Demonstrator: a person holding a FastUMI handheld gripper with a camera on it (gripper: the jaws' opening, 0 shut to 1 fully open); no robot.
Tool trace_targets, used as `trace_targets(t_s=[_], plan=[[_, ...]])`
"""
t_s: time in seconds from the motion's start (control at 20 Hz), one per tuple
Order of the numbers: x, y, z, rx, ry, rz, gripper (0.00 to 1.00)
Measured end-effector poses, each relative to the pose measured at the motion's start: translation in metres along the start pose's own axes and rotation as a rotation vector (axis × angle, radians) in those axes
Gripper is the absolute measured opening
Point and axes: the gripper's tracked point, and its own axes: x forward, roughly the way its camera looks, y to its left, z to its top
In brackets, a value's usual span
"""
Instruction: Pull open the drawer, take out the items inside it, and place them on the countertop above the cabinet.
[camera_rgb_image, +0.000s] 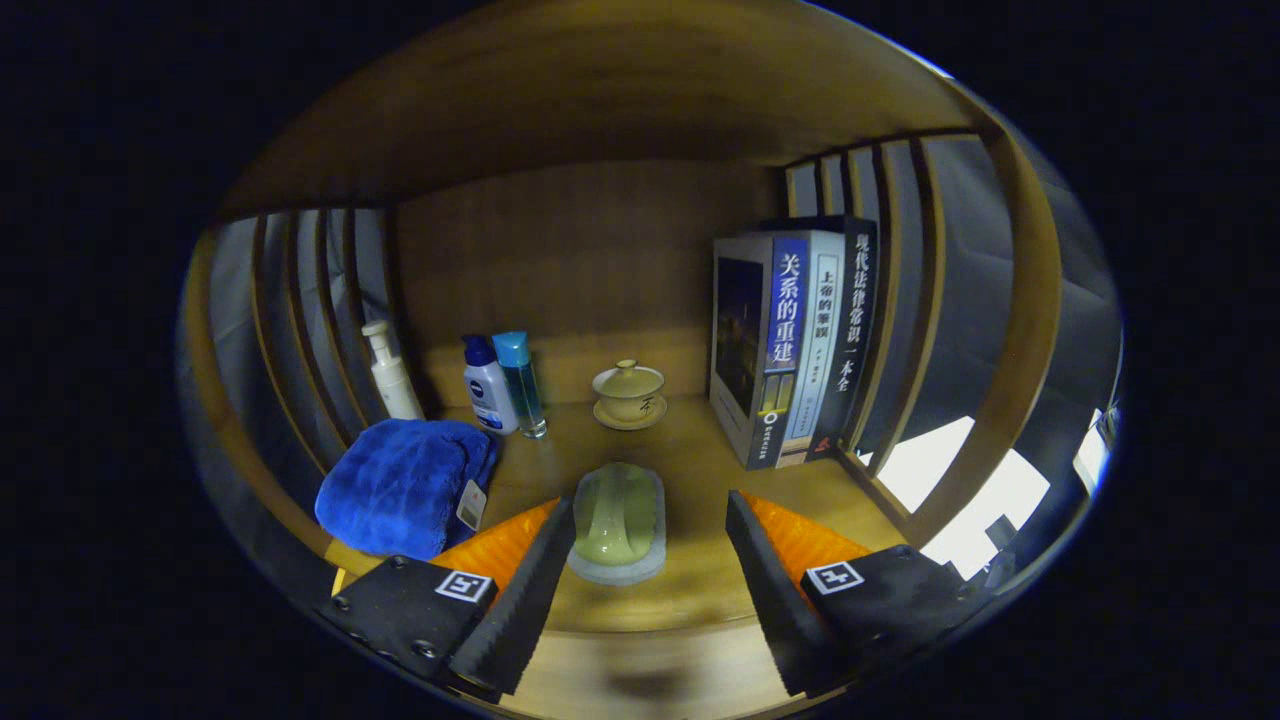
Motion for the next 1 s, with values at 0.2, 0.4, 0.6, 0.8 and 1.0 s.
trace_targets(t_s=[0.2,0.4,0.6,0.8,1.0], plan=[[-0.041,-0.004,0.005,-0.051,-0.102,0.007,0.98],[-0.080,-0.006,-0.004,-0.042,-0.171,0.020,0.98],[-0.114,-0.012,-0.024,-0.025,-0.228,0.045,0.98],[-0.136,-0.027,-0.047,0.021,-0.255,0.054,0.98],[-0.163,-0.046,-0.077,0.017,-0.280,0.044,0.98]])
